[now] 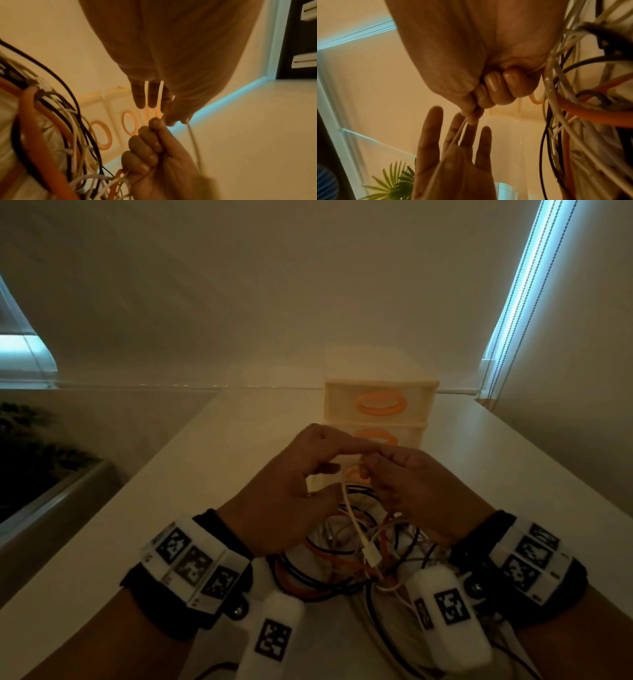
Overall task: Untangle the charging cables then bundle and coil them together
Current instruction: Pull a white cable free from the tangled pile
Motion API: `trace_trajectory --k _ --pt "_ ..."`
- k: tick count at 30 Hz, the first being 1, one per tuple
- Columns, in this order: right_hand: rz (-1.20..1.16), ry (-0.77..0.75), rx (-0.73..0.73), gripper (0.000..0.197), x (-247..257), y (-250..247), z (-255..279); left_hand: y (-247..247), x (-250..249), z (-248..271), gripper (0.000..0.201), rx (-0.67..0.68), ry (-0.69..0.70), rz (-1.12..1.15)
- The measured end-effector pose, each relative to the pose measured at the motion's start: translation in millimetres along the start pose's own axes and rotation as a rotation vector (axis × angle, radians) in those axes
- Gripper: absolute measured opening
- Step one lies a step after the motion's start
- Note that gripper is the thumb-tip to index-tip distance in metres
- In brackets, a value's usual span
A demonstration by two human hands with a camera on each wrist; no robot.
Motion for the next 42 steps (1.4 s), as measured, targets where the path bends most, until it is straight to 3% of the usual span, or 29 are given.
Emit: trace_trajectory --k 3,8,13,17,21,27,31,35,37,40,42 --pt "-0.062 -0.019 0.042 0.025 3.1 10.6 2.6 6.9 -2.6 -1.5 0.020 -0.097 0.034 -0.017" --pt "0.204 -0.165 0.055 0.026 2.8 11.4 2.1 -21.2 4.6 -3.0 0.054 -0.382 -0.211 0.579" --pt "0.442 -0.201 0.072 0.018 8.7 -4.1 4.4 -63.4 12.2 1.1 0.058 -0.604 -0.243 1.074" --pt "0.556 -0.250 0.030 0.013 8.8 -5.8 0.1 -51.0 16.3 -0.1 0.057 -0.508 -0.360 1.150" --pt "0.574 -0.247 0.145 0.017 12.7 15.0 5.6 -29.2 13.9 -3.4 0.053 -0.363 -0.453 1.103" --pt "0.639 -0.234 0.174 0.015 13.0 -0.6 7.4 -56.3 25.5 2.2 0.045 -0.488 -0.452 1.243" --pt "0.695 -0.264 0.116 0.019 10.2 -1.7 7.9 -38.9 22.5 0.3 0.048 -0.418 -0.439 1.204" --pt "0.668 -0.229 0.290 0.019 10.0 8.6 15.3 -49.8 25.7 1.3 0.050 -0.395 -0.377 1.322" --pt "0.688 -0.184 0.302 0.021 14.3 2.2 15.8 -61.8 27.8 4.5 0.049 -0.337 -0.298 1.452" --pt "0.729 -0.161 0.155 0.026 20.0 -8.3 10.9 -62.1 19.3 6.0 0.048 -0.170 -0.238 1.566" --pt "0.740 -0.209 -0.041 0.026 23.6 -10.2 6.8 -43.6 12.5 4.8 0.052 -0.078 -0.312 1.523"
Point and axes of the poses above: each hand's wrist, its own z-axis away from the middle knuckle, its own y-axis out of the palm, x = y × z, the point moved 4 cm from there along -z, towards the middle knuckle, and after that the axes turned 5 degrees about -z, right-handed, at the moved point
